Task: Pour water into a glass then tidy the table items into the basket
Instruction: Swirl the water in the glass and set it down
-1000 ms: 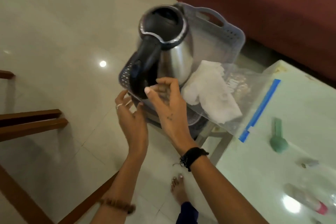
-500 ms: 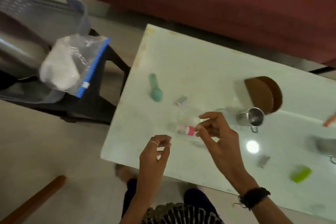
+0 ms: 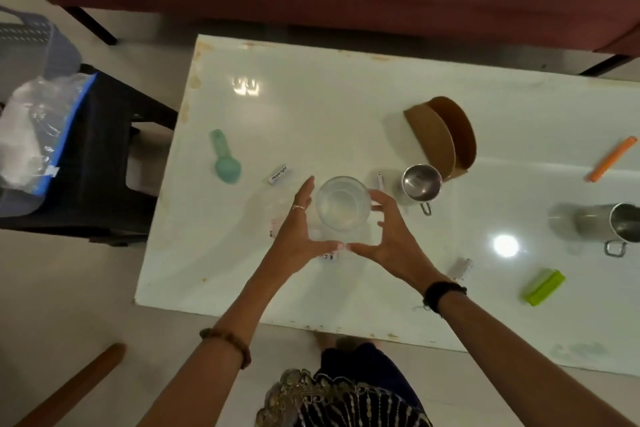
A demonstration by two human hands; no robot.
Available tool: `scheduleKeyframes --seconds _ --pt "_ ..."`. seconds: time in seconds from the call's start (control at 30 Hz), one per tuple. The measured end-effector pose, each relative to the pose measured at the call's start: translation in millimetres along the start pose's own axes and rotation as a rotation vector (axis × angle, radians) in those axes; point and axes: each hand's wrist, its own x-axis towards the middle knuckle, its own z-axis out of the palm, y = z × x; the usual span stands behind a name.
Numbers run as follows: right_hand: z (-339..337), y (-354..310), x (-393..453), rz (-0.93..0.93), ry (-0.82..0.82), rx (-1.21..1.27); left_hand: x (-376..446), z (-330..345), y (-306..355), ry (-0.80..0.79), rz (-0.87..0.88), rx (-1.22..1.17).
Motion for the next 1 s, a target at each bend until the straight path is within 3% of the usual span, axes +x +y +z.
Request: scheduleKeyframes --seconds 0.3,0.57,0.8,1.0 --pt "7.0 12.8 32.9 -0.101 -0.019 0.057 20.9 4.9 -6.8 0.027 0.140 0.072" --pt "-14.4 10.9 6.4 -0.150 0.000 0.023 5.9 25.1 5.4 0.074 0.230 0.128" --pt "-102.7 6.4 -52.2 -0.200 0.083 -0.103 -9.0 96.0 64.8 0.028 0.330 0.288" --pt "-207.5 15.4 -80.6 -0.219 0.137 -0.158 10.7 175.8 129.3 -0.047 0.416 0.245"
